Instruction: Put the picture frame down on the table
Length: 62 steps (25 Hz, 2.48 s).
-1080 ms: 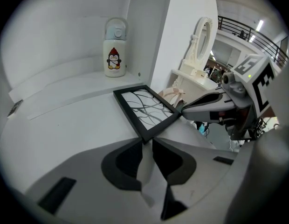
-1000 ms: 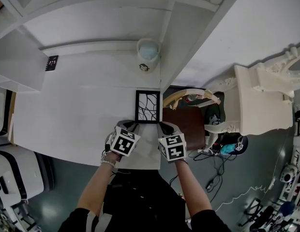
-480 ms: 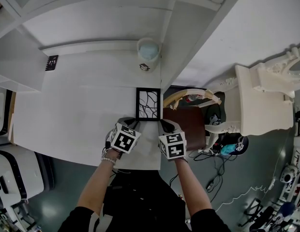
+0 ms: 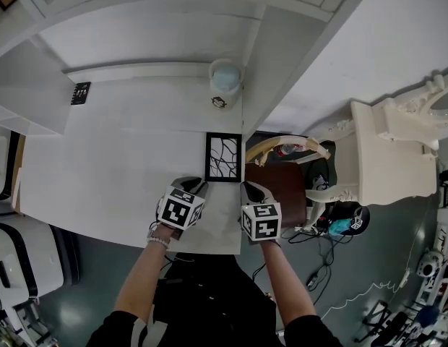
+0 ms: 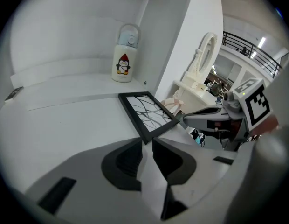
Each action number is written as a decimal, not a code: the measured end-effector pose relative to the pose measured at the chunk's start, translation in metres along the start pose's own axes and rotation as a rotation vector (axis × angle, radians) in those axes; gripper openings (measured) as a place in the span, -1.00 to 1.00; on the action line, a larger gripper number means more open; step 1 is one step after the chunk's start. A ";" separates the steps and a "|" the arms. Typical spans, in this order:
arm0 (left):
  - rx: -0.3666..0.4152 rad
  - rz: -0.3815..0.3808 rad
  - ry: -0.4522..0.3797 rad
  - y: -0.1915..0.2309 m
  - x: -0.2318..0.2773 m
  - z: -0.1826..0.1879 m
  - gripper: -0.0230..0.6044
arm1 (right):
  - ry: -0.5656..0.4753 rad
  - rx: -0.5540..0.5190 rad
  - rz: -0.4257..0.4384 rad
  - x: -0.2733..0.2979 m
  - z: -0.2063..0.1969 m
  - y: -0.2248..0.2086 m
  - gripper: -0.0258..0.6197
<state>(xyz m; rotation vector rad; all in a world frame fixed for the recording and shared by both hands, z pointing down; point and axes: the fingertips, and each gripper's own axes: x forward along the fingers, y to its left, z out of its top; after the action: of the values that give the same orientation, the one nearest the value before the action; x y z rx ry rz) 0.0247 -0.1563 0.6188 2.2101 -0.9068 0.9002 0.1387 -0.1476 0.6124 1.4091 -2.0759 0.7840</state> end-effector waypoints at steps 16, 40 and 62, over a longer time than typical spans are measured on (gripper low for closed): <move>0.092 0.030 -0.321 -0.018 -0.101 0.065 -0.92 | -0.236 -0.123 -0.029 -0.069 0.068 0.031 -0.92; 0.196 0.125 -0.630 -0.072 -0.233 0.132 -0.92 | -0.532 -0.172 0.011 -0.192 0.153 0.064 -0.92; 0.175 0.122 -0.696 -0.089 -0.260 0.132 -0.92 | -0.576 -0.212 0.099 -0.216 0.166 0.097 -0.92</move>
<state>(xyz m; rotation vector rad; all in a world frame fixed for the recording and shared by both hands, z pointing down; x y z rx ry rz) 0.0001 -0.1013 0.3200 2.6974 -1.3196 0.2408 0.1048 -0.0964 0.3297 1.5438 -2.5788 0.1823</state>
